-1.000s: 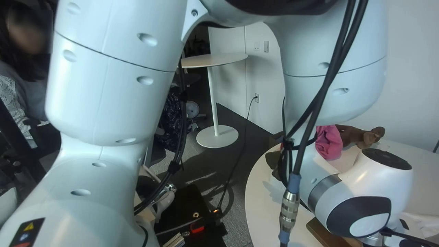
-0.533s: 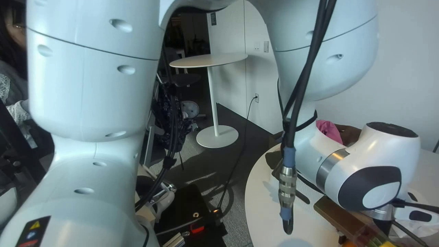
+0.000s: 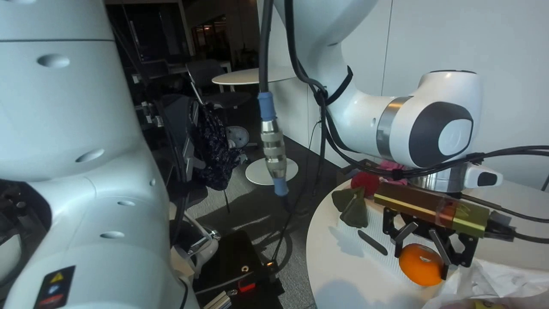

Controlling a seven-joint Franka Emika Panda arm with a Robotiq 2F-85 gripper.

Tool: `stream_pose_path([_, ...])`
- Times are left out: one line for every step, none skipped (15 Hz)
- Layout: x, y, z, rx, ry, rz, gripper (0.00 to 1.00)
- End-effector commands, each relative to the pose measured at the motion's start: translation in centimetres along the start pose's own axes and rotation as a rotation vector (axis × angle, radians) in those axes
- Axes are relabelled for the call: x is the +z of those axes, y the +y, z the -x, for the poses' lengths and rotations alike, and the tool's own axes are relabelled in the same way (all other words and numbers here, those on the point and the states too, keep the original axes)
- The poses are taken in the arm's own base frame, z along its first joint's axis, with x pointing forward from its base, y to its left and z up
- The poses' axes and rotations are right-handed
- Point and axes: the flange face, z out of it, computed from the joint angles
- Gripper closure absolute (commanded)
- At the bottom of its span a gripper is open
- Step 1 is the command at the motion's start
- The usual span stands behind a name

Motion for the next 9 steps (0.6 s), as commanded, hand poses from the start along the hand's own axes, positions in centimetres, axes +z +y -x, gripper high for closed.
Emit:
stream_pose_path([-3.5,-4.5,0.1,-0.110,0.153,-0.017,0.46])
stream_pose_path([-4.0,-5.8,-0.4,-0.131,0.197,-0.026,0.46])
stream_pose_path([-4.6,-7.1,-1.1,-0.147,0.247,-0.031,0.46])
stream_pose_path([-4.9,-8.5,-1.8,-0.171,0.293,-0.036,0.46])
stream_pose_path([-5.0,-9.7,-2.4,-0.194,0.324,-0.039,0.46])
stream_pose_path([-4.9,-10.9,-3.0,-0.221,0.363,-0.031,0.46])
stream_pose_path([-5.0,-12.0,-3.7,-0.243,0.402,-0.024,0.46])
stream_pose_path([-4.9,-12.9,-4.4,-0.257,0.429,-0.017,0.46])
stream_pose_path([-4.7,-13.7,-5.1,-0.272,0.458,-0.006,0.46])
